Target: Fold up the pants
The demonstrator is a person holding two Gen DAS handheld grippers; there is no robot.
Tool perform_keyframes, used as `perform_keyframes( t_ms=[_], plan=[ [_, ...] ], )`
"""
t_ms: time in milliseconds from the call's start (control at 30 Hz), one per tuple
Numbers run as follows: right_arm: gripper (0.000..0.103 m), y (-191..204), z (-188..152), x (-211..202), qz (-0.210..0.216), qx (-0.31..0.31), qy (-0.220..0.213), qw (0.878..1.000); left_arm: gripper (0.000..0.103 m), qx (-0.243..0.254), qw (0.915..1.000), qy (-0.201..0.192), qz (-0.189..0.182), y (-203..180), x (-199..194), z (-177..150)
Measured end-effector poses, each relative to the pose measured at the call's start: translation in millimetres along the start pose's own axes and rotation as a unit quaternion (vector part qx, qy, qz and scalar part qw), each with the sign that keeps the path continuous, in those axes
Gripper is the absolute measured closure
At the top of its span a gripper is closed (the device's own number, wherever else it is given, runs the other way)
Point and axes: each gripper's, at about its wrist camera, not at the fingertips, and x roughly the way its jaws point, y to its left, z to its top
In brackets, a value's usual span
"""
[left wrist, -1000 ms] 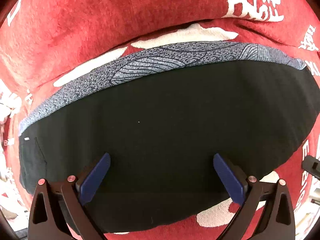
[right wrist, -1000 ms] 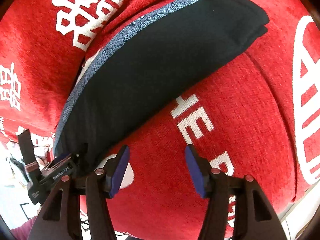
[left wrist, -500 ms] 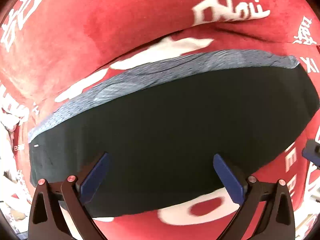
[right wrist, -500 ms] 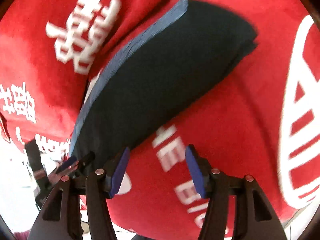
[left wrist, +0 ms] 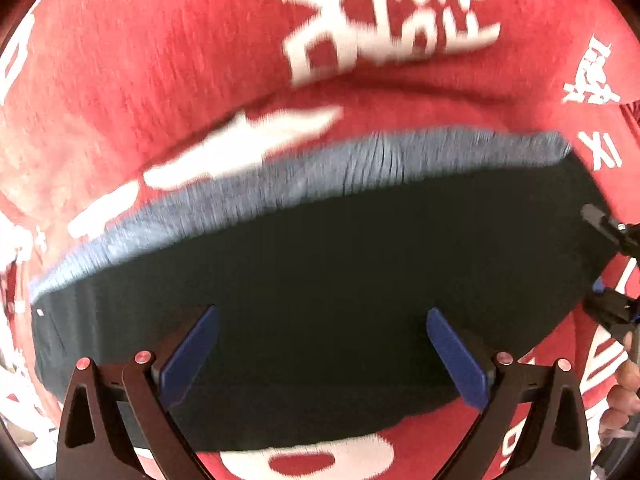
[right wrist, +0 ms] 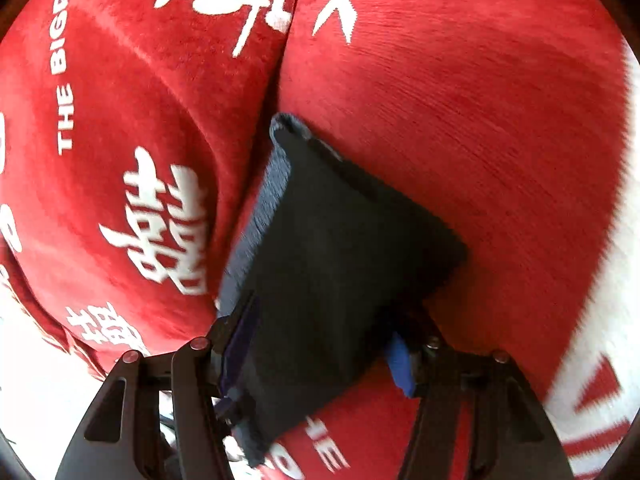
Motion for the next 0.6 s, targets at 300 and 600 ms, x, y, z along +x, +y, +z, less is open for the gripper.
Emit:
perform_keyframes(
  t_ms=[300,600],
  plan=[
    [0.089,47.8,-3.6,-14.2,-0.001,-0.080,0.004,0.997,0.000,-0.027,0.9979,-0.014,0.058,-3.7,41.0,68.0],
    [0.089,100.7,-16.0,-19.2,-0.032,-0.181,0.007,0.983,0.000,0.010,0.9982,-0.051,0.028,-24.7,-9.7,37.2]
  ],
)
